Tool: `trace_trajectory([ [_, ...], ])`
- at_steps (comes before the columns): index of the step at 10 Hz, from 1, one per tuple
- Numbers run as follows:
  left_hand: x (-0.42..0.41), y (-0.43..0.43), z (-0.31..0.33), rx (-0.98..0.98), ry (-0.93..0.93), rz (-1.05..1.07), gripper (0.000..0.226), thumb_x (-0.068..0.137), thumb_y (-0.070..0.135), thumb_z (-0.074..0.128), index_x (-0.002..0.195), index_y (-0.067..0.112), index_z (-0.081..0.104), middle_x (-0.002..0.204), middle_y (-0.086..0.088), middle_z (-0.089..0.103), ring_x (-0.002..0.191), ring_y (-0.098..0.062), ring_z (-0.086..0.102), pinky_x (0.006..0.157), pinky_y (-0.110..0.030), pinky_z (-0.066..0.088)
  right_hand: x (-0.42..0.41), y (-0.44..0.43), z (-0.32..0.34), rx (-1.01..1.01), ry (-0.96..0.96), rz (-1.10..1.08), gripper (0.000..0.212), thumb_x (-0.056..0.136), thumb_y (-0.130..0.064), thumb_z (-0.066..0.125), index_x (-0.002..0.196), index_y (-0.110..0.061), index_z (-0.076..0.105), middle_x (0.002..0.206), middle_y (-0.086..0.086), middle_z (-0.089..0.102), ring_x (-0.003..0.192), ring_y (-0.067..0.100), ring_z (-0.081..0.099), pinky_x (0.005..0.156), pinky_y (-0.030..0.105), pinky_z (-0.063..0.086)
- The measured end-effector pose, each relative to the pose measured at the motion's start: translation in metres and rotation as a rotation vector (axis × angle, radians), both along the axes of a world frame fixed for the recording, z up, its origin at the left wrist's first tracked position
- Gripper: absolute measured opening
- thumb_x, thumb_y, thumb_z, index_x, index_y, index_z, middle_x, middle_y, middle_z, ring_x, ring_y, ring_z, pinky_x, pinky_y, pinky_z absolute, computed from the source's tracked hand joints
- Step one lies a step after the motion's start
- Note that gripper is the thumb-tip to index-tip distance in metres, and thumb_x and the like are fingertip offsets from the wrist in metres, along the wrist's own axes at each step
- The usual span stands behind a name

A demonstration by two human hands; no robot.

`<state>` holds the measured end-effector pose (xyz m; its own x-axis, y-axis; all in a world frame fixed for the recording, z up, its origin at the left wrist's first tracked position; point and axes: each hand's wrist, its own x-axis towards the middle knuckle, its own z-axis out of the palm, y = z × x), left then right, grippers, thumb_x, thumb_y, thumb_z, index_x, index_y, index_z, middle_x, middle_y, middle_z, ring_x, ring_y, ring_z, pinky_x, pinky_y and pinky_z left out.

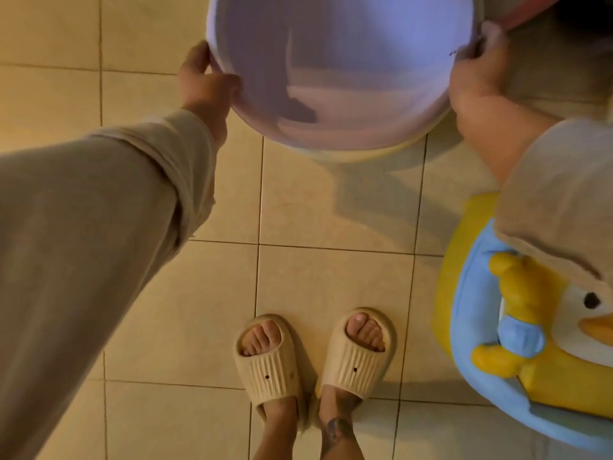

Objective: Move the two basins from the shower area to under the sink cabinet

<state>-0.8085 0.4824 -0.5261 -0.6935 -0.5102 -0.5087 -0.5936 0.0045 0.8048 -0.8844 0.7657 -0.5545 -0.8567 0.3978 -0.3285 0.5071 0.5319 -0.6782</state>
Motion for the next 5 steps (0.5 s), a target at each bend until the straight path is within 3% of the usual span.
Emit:
trace_trajectory([
  [1,0.005,0.004,-0.006,-0.015,0.045,-0.019,0.055,0.071,-0.011,0.042,0.122,0.005,0.055,0.108,-0.004,0.061,0.092,-0.013,0.053,0.082,-0.019,0.049,0.0,-0.005,-0.005,0.055,0.038,0.007,0.042,0.096,-0.014,0.039,0.138,-0.017,0.046,0.137,0.0,0.055,0.126,0.012,0.05,0.09,0.009,0.036],
  [2,0.006,0.005,-0.01,-0.084,0.012,-0.075,0.063,0.081,-0.004,0.042,0.142,0.01,0.037,0.135,-0.004,0.055,0.116,-0.015,0.053,0.101,-0.025,0.046,-0.002,-0.006,-0.006,0.026,0.04,-0.011,0.043,0.092,-0.011,0.046,0.135,-0.015,0.052,0.135,0.002,0.059,0.124,0.013,0.055,0.097,0.014,0.041],
  [3,0.007,0.005,-0.001,-0.222,-0.068,-0.231,0.053,0.085,0.008,0.044,0.138,0.015,0.038,0.135,-0.001,0.054,0.116,-0.019,0.051,0.1,-0.029,0.045,0.007,-0.003,0.002,0.068,-0.026,0.026,0.043,0.089,-0.013,0.052,0.132,-0.015,0.055,0.133,0.001,0.061,0.123,0.012,0.056,0.095,0.014,0.041],
  [4,0.019,0.004,0.009,-0.17,-0.137,-0.256,0.026,0.088,0.016,0.048,0.112,0.025,0.048,0.12,0.0,0.057,0.103,-0.019,0.051,0.095,-0.034,0.045,0.041,0.007,0.019,0.056,-0.071,0.017,0.041,0.089,-0.017,0.055,0.13,-0.012,0.056,0.133,0.005,0.06,0.123,0.016,0.056,0.097,0.02,0.041],
  [5,0.053,0.0,0.017,-0.114,-0.289,-0.264,0.026,0.09,0.011,0.049,0.113,0.013,0.061,0.089,-0.003,0.064,0.082,-0.021,0.058,0.07,-0.03,0.049,0.097,0.028,0.048,-0.036,-0.119,0.009,0.039,0.085,-0.007,0.058,0.124,-0.005,0.062,0.126,0.013,0.064,0.106,0.014,0.057,0.089,0.022,0.044],
])
